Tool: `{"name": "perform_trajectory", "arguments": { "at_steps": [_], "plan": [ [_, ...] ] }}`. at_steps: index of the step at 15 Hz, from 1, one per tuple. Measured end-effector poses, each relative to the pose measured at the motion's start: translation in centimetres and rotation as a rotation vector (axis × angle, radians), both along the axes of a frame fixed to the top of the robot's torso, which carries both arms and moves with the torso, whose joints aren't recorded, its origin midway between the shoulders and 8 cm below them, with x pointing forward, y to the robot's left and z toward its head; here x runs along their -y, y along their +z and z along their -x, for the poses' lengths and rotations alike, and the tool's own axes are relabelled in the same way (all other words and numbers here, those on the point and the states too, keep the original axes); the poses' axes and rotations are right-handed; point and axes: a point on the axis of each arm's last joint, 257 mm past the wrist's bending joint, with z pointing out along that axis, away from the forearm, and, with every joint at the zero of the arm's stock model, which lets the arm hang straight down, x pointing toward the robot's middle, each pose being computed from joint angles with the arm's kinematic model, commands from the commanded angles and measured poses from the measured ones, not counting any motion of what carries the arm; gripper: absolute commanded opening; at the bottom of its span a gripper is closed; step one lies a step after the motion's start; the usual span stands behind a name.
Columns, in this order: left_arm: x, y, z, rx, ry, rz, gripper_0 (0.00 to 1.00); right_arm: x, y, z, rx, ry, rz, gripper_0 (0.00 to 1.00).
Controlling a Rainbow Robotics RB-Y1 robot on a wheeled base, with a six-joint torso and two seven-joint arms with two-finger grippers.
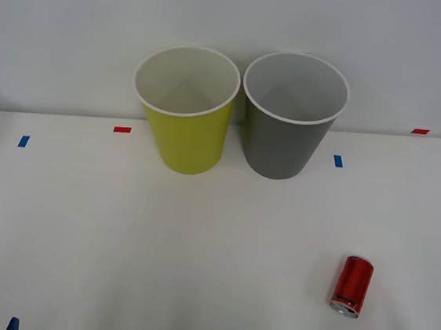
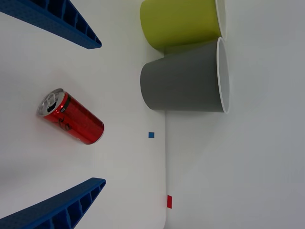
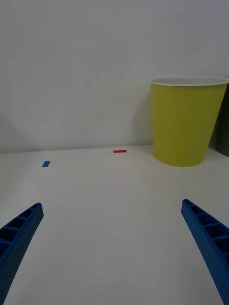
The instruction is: Put cans in the gray bin and PET bottles in the light green bin.
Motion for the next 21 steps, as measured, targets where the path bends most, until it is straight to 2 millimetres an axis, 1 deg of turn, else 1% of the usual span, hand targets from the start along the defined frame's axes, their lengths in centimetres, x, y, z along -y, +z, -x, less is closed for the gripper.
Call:
{"name": "perform_trajectory", "arguments": {
  "at_steps": [7,8,9,10,11,14,18,19,21],
  "plan": [
    [0.0,0.0,0.0,0.000,0.000,0.000,1.00,0.0,0.0,0.0,0.000,0.000,0.000,0.94],
    [0.0,0.0,0.0,0.000,0.000,0.000,1.00,0.0,-0.2,-0.1,-0.002,-0.003,-0.002,0.94],
    [0.0,0.0,0.0,0.000,0.000,0.000,1.00,0.2,-1.2,0.0,-0.022,-0.015,-0.008,0.94],
    [0.0,0.0,0.0,0.000,0.000,0.000,1.00,0.2,-1.1,0.0,-0.028,-0.026,-0.030,0.94],
    [0.0,0.0,0.0,0.000,0.000,0.000,1.00,0.0,-0.4,-0.4,-0.025,-0.030,-0.052,0.94],
    [0.0,0.0,0.0,0.000,0.000,0.000,1.00,-0.3,-0.5,-1.7,-0.081,-0.056,-0.064,0.94],
    [0.0,0.0,0.0,0.000,0.000,0.000,1.00,1.7,-2.4,-3.3,-0.160,-0.105,-0.031,0.94],
    [0.0,0.0,0.0,0.000,0.000,0.000,1.00,2.0,-2.9,-3.8,-0.183,-0.107,-0.028,0.94],
    [0.0,0.0,0.0,0.000,0.000,0.000,1.00,2.1,-3.2,-4.7,-0.221,-0.104,-0.028,0.94]
  ]
}}
